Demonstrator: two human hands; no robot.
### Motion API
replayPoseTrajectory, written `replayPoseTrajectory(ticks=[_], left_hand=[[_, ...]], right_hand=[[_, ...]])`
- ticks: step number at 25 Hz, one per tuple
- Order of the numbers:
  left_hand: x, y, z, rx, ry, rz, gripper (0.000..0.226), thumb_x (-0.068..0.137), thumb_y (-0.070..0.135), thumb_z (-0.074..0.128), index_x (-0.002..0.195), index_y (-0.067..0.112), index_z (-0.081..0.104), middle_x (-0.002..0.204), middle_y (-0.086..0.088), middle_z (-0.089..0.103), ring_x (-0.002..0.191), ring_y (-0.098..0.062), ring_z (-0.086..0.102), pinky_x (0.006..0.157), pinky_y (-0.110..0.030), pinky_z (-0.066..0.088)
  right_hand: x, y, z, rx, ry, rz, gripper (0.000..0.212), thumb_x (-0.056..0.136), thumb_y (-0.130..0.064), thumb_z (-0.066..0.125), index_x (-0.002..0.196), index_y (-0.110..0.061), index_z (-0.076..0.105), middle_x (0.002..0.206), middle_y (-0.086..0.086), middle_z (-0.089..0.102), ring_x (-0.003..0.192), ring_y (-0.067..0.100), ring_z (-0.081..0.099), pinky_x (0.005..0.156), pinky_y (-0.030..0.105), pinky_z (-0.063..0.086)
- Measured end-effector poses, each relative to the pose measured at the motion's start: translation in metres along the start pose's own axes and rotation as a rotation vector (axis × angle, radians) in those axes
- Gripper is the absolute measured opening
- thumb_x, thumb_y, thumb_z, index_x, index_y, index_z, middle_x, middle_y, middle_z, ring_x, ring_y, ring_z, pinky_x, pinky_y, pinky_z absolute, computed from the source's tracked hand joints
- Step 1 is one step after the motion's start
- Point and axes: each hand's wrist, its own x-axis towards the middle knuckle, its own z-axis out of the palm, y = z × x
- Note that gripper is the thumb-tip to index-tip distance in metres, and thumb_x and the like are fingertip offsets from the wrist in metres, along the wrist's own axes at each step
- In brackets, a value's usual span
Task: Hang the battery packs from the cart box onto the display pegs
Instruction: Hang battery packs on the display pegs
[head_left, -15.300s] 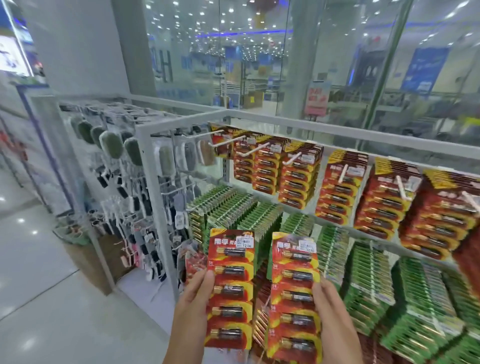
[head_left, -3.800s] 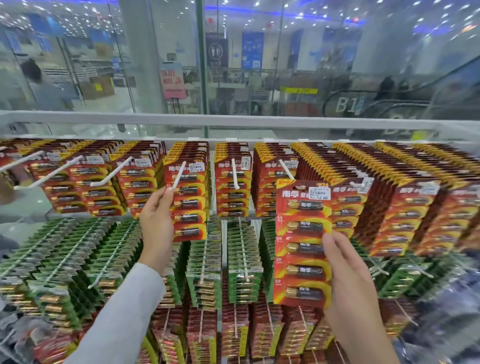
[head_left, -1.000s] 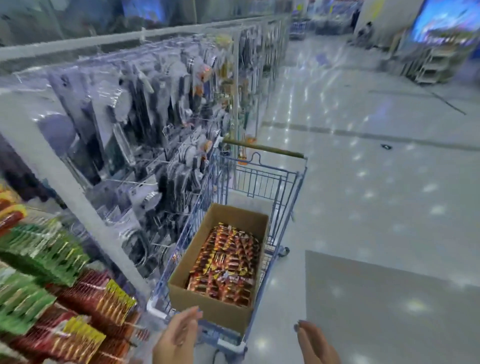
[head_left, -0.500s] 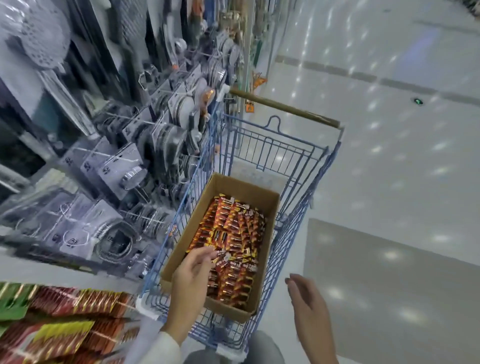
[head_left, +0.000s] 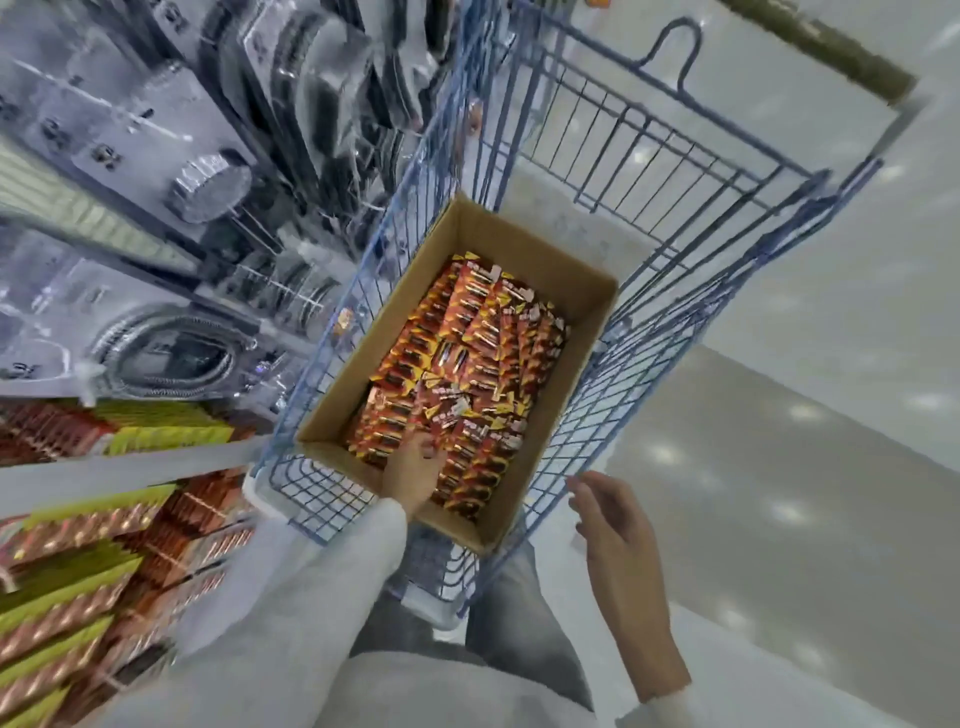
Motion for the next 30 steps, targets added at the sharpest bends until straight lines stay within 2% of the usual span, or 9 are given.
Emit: replayPoseTrajectory(ticks=[3, 6, 8, 12, 16, 19, 22, 25, 30], left_hand=[[0.035, -0.008, 0.033, 0.246, -0.066, -0.079, 0.05, 0.106, 0.024, 0.057, 0.152, 0.008, 0.047, 0.151, -0.016, 0.054, 0.137, -0.036, 0.051, 0.114, -0.042, 0.039], [0.061, -0.013, 0.048, 0.302, -0.143, -0.189, 0.069, 0.106, 0.035, 0.056, 0.164, 0.017, 0.024, 0.166, -0.013, 0.033, 0.15, -0.04, 0.035, 0.123, -0.046, 0.029], [0.074, -0.022, 0.057, 0.243, -0.132, -0.177, 0.075, 0.1, 0.036, 0.066, 0.162, 0.016, 0.029, 0.162, -0.013, 0.04, 0.147, -0.039, 0.039, 0.124, -0.048, 0.03], [0.081, -0.03, 0.064, 0.192, -0.033, -0.188, 0.055, 0.09, 0.031, 0.08, 0.137, 0.014, 0.058, 0.14, -0.009, 0.061, 0.134, -0.036, 0.053, 0.116, -0.051, 0.041], [0.068, -0.021, 0.051, 0.138, 0.017, -0.129, 0.052, 0.09, 0.034, 0.08, 0.135, 0.015, 0.063, 0.137, -0.007, 0.061, 0.132, -0.033, 0.054, 0.111, -0.046, 0.046], [0.038, -0.009, 0.024, -0.003, 0.149, -0.06, 0.052, 0.098, 0.036, 0.07, 0.144, 0.018, 0.055, 0.143, -0.007, 0.058, 0.137, -0.031, 0.051, 0.112, -0.046, 0.046], [-0.01, 0.002, -0.019, -0.409, 0.258, -0.034, 0.046, 0.099, 0.038, 0.068, 0.141, 0.026, 0.056, 0.132, 0.0, 0.067, 0.119, -0.025, 0.068, 0.089, -0.043, 0.062], [-0.061, -0.005, -0.049, -0.663, 0.308, -0.011, 0.033, 0.1, 0.029, 0.068, 0.132, 0.022, 0.062, 0.115, 0.003, 0.076, 0.095, -0.016, 0.078, 0.066, -0.03, 0.064], [-0.106, -0.062, -0.066, -0.749, 0.368, -0.098, 0.04, 0.099, 0.04, 0.067, 0.136, 0.028, 0.063, 0.123, 0.001, 0.075, 0.108, -0.025, 0.075, 0.098, -0.058, 0.057]], right_hand=[[0.01, 0.008, 0.0, -0.033, -0.049, 0.059, 0.013, 0.103, -0.032, 0.057, 0.11, -0.029, 0.067, 0.108, -0.017, 0.072, 0.103, 0.002, 0.067, 0.096, 0.035, 0.055], [0.013, 0.015, 0.005, -0.048, -0.105, 0.124, 0.012, 0.104, -0.029, 0.057, 0.109, -0.029, 0.068, 0.108, -0.016, 0.073, 0.104, 0.002, 0.067, 0.093, 0.029, 0.054], [0.011, 0.015, 0.009, -0.048, -0.132, 0.156, 0.012, 0.104, -0.028, 0.057, 0.109, -0.03, 0.068, 0.108, -0.018, 0.072, 0.104, -0.001, 0.066, 0.09, 0.022, 0.052], [0.014, 0.007, 0.02, -0.025, -0.184, 0.214, 0.014, 0.105, -0.029, 0.055, 0.109, -0.031, 0.067, 0.109, -0.02, 0.07, 0.104, -0.004, 0.064, 0.085, 0.014, 0.049], [0.026, -0.004, 0.028, -0.044, -0.23, 0.172, 0.016, 0.104, -0.028, 0.056, 0.114, -0.027, 0.068, 0.114, -0.015, 0.071, 0.108, 0.0, 0.064, 0.09, 0.014, 0.048], [0.048, -0.009, 0.038, -0.101, -0.252, 0.125, 0.017, 0.103, -0.028, 0.057, 0.118, -0.024, 0.066, 0.114, -0.013, 0.069, 0.103, -0.004, 0.062, 0.08, 0.003, 0.046], [0.089, -0.011, 0.074, -0.201, -0.316, 0.121, 0.025, 0.102, -0.031, 0.06, 0.125, -0.021, 0.062, 0.118, -0.009, 0.065, 0.106, 0.004, 0.061, 0.092, 0.018, 0.048], [0.138, -0.002, 0.127, -0.361, -0.46, 0.137, 0.042, 0.1, -0.027, 0.064, 0.138, -0.012, 0.053, 0.131, 0.0, 0.059, 0.118, 0.016, 0.053, 0.095, 0.026, 0.037], [0.192, 0.049, 0.198, -0.799, -0.517, 0.057, 0.052, 0.093, -0.023, 0.069, 0.135, 0.0, 0.048, 0.128, 0.013, 0.058, 0.125, 0.031, 0.056, 0.106, 0.04, 0.044]])
